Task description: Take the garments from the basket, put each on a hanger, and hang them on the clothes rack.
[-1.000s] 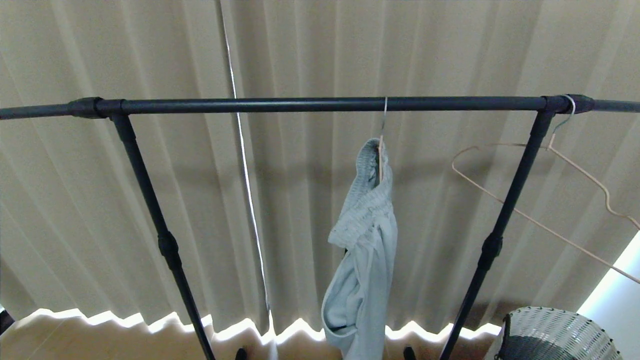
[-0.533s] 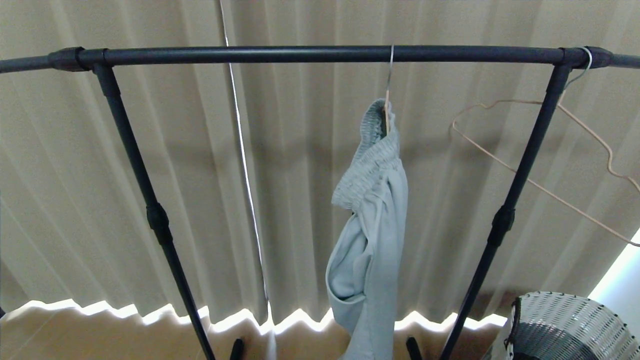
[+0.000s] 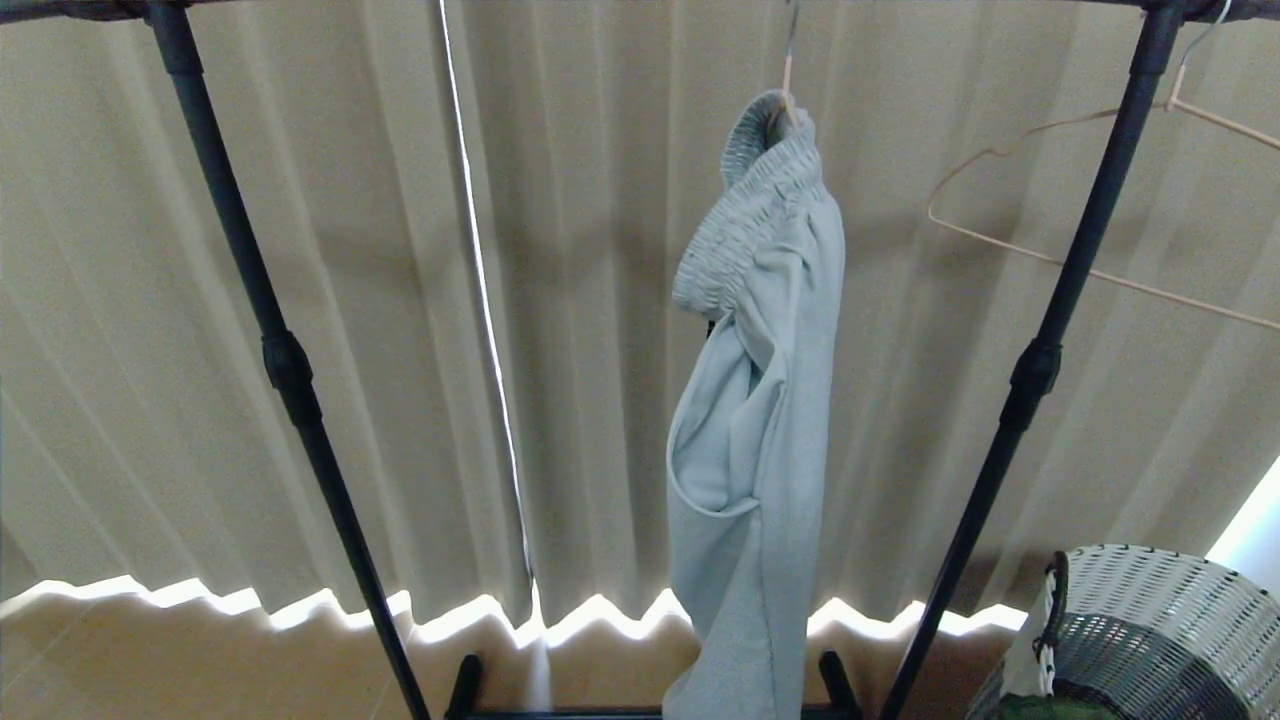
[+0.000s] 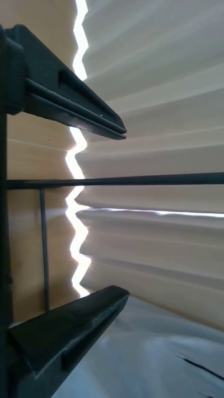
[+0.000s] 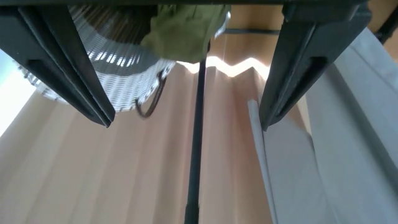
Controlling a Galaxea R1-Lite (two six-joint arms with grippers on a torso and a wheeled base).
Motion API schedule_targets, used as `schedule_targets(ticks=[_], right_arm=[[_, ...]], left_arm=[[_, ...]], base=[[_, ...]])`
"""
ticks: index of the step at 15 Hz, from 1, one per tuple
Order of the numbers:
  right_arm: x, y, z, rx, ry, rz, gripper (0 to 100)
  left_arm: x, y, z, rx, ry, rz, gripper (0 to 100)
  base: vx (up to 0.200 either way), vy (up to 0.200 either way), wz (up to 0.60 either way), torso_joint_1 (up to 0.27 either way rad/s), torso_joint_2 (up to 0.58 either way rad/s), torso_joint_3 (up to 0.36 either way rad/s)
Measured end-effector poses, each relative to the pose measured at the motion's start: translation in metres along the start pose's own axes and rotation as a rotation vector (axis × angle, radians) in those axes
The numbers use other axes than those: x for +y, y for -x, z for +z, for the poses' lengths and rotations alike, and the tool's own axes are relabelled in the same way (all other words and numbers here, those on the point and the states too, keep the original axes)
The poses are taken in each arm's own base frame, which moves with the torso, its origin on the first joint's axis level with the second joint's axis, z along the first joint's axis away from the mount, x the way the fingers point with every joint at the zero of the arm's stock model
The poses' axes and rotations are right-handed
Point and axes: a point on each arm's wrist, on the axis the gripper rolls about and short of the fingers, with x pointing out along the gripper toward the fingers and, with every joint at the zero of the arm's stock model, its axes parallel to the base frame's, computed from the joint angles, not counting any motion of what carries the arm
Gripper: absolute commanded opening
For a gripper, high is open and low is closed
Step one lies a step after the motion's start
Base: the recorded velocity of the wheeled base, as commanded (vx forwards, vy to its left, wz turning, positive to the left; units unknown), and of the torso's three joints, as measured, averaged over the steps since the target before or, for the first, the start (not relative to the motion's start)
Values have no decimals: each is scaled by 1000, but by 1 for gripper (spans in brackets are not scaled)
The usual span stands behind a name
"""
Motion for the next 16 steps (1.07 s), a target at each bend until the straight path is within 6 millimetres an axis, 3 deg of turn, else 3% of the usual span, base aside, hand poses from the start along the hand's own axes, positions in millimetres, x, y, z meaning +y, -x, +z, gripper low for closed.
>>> schedule_targets(ticks=[3, 13, 16], right_arm=[[0, 0, 0, 0, -5, -2, 100], [0, 0, 0, 0, -6, -2, 100], [0, 0, 0, -1, -6, -2, 100]], left_arm=[[0, 0, 0, 0, -1, 0, 100], [0, 0, 0, 1, -1, -1, 100], [0, 0, 0, 1, -3, 0, 100]], base=[[0, 0, 0, -30, 167, 124], [-200, 0, 0, 0, 12, 16], [0, 0, 0, 0, 0, 0]])
